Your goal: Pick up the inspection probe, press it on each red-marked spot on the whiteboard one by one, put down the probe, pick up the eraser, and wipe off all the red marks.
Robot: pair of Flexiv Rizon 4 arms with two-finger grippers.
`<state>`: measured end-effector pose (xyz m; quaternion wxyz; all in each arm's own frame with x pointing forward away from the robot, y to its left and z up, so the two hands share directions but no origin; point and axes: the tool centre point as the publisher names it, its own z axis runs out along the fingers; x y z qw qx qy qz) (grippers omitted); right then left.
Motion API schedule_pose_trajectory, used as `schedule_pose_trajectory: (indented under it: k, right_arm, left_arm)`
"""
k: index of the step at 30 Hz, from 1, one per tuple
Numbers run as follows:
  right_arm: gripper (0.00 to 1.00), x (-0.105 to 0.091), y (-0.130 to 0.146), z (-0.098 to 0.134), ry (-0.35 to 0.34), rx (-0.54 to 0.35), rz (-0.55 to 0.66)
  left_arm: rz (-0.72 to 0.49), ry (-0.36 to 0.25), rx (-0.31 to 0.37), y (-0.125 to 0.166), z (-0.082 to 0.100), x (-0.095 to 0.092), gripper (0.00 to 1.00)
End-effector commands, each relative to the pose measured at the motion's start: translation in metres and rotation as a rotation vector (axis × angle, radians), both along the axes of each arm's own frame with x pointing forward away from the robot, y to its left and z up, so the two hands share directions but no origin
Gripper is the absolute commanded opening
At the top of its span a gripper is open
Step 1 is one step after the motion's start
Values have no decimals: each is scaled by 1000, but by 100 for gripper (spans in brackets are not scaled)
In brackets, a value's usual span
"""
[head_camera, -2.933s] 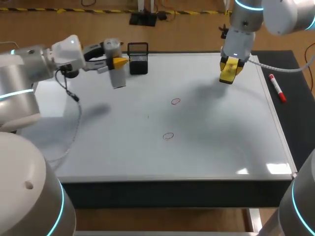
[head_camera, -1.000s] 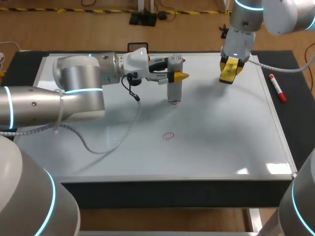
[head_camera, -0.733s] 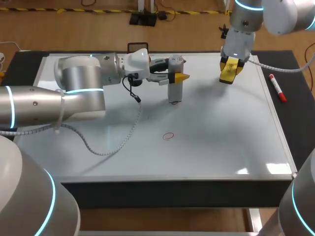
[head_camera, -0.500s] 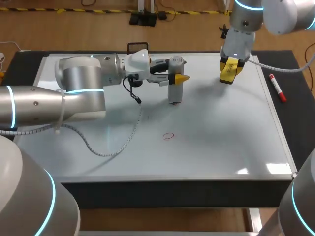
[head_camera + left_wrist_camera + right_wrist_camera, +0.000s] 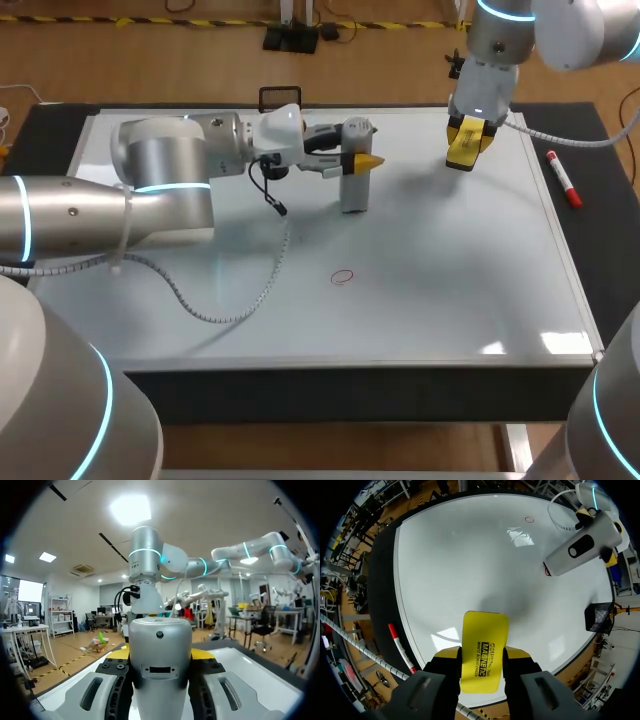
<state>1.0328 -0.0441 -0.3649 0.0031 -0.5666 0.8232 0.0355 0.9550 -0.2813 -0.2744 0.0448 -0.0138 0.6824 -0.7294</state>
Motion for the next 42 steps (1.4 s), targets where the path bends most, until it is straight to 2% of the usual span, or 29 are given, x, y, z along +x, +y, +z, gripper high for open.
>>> schedule_pose_trajectory:
  k: [1,30,35,42]
  right_arm:
    - [0,1,0,1,1,-3,2]
    - [0,1,0,1,1,-3,2]
    - [0,1,0,1,1,-3,2]
    - [0,1,0,1,1,-3,2]
  left_arm:
    - [-1,0,-4,-1,-2,1,0]
    - [-4,3,-7,0,-2,3,0]
    - [2,1,-10,5,7,2,0]
    - [24,-12,-10,28,28,3,0]
